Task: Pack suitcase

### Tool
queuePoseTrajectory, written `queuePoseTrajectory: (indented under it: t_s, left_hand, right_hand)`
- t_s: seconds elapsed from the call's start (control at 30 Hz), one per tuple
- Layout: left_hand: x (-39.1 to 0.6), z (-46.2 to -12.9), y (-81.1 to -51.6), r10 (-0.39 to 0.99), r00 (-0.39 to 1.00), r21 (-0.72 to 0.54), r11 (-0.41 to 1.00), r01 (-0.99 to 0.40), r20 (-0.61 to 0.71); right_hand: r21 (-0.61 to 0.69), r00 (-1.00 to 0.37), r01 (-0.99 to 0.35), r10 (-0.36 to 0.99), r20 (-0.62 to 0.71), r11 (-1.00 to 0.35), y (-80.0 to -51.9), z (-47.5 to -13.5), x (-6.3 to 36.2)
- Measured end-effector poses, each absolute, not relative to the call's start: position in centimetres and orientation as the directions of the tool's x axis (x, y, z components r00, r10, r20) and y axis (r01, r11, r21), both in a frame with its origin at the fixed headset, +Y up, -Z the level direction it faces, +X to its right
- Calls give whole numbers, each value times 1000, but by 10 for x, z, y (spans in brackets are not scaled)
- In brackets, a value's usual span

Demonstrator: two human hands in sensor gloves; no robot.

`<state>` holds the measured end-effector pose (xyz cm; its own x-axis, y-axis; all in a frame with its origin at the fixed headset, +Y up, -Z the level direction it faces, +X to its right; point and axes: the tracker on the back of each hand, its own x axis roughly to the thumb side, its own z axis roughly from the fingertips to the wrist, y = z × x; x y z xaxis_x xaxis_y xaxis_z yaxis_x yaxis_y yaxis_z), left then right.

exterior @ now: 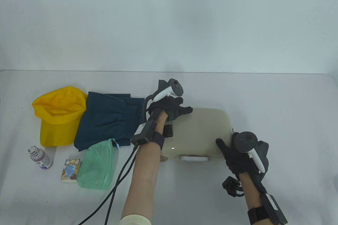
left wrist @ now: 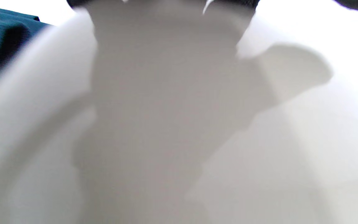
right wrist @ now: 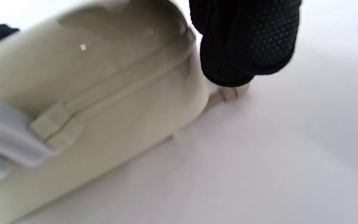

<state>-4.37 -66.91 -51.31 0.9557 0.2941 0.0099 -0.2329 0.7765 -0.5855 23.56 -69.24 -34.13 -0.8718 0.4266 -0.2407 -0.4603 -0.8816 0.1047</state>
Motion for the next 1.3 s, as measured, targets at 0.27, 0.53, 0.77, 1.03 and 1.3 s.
queuePoseTrajectory:
  t_s: [0.27, 0.53, 0.77, 1.03, 1.3]
  left_hand:
    - [-74, -483, -674, 313, 950, -540, 796, -273, -19]
    - [-88, -468, -704, 509, 858, -515, 719, -467, -67]
    - [-89, -469, -706, 525, 848, -519, 705, -483, -76]
    - [-89, -469, -706, 537, 840, -524, 695, -492, -75]
    - [-90, -471, -707, 549, 833, -525, 689, -500, -72]
  right_hand:
    - [17, -885, -463, 462, -54, -886, -645, -326, 218]
    - [239, -884, -409, 447, 135, -881, -647, -324, 160]
    - [331, -923, -333, 376, 76, -883, -659, -325, 150]
    - [449, -956, -265, 292, -8, -854, -678, -326, 148]
    - [547, -870, -486, 439, -225, -681, -718, -334, 154]
